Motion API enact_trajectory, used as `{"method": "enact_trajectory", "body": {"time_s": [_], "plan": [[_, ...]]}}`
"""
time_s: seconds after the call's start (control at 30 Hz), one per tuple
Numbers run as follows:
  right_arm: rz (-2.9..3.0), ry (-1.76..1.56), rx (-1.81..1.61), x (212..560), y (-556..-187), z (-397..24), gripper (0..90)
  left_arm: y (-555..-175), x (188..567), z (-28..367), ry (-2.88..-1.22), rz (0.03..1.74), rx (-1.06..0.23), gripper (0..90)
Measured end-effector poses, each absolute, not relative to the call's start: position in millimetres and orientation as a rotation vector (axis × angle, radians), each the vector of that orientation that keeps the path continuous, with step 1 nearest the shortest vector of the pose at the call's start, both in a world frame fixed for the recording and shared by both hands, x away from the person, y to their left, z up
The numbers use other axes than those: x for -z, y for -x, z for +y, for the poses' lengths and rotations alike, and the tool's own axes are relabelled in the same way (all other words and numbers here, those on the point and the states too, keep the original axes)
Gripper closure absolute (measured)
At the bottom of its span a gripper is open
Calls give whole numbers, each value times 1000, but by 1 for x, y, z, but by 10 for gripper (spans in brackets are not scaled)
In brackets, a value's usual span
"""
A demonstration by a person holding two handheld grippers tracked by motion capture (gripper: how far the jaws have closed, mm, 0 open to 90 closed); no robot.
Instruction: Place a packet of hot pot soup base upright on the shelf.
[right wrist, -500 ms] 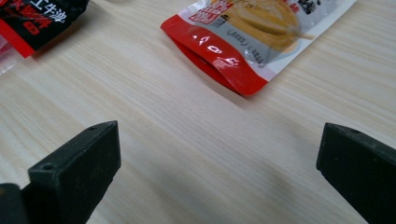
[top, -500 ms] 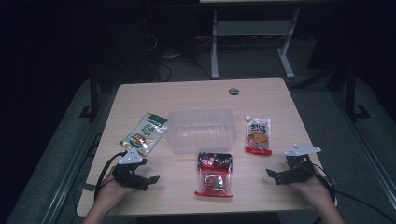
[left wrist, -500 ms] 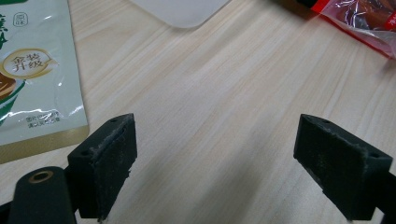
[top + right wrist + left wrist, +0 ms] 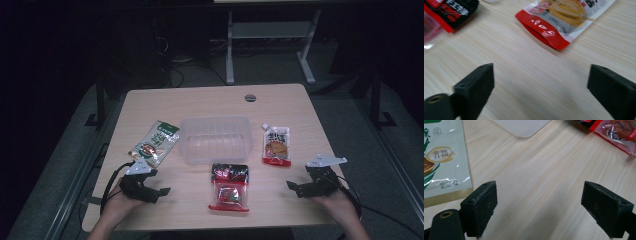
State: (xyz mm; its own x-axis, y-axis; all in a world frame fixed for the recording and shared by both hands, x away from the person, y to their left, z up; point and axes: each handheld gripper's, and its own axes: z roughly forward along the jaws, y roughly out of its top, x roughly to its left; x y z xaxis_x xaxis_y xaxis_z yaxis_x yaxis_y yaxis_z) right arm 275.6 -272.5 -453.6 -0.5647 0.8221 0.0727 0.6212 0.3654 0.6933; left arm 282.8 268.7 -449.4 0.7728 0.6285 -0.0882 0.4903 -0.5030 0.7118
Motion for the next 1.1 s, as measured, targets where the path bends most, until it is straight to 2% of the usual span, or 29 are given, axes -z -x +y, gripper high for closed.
{"method": "enact_trajectory", "body": {"time_s": [0.07, 0.17, 0.23, 0.27, 0.33, 0.37, 0.43, 0.53, 0.6, 0.63, 0.7, 0.93, 0.97, 1.0, 1.1], "plan": [[2354, -1259, -1023, 450, -274, -270, 160, -282, 449, 269, -2210, 822, -234, 131], [2381, -1234, -1053, 445, -272, -264, 303, -280, 449, 268, -2215, 816, -229, 132], [2398, -1229, -1056, 444, -271, -261, 334, -280, 449, 268, -2218, 814, -228, 132], [2433, -1231, -1073, 442, -271, -256, 421, -279, 448, 267, -2214, 818, -225, 133], [2447, -1223, -1078, 441, -270, -253, 446, -278, 448, 267, -2217, 812, -225, 134], [2476, -1201, -1090, 439, -270, -248, 542, -277, 446, 266, -2219, 817, -226, 137], [2498, -1160, -1093, 438, -270, -243, 635, -276, 446, 265, -2212, 820, -222, 142], [2544, -1138, -1100, 437, -270, -236, 748, -274, 444, 261, -2194, 828, -199, 195], [2567, -1130, -1095, 437, -270, -233, 775, -274, 443, 261, -2196, 821, -194, 253], [2588, -1102, -1094, 438, -272, -228, 828, -273, 440, 257, -2183, 825, -171, 280], [2611, -1091, -1093, 438, -273, -222, 858, -271, 437, 253, -2176, 818, -157, 370], [2656, -1010, -1104, 437, -278, -203, 894, -266, 430, 237, -2170, 765, -88, 775], [2656, -1010, -1104, 437, -278, -203, 894, -266, 429, 234, -2170, 755, -79, 775], [2672, -996, -1107, 437, -279, -197, 894, -264, 427, 227, -2180, 726, -68, 878], [2687, -965, -1113, 438, -281, -189, 894, -262, 425, 220, -2193, 701, -53, 896]]}}
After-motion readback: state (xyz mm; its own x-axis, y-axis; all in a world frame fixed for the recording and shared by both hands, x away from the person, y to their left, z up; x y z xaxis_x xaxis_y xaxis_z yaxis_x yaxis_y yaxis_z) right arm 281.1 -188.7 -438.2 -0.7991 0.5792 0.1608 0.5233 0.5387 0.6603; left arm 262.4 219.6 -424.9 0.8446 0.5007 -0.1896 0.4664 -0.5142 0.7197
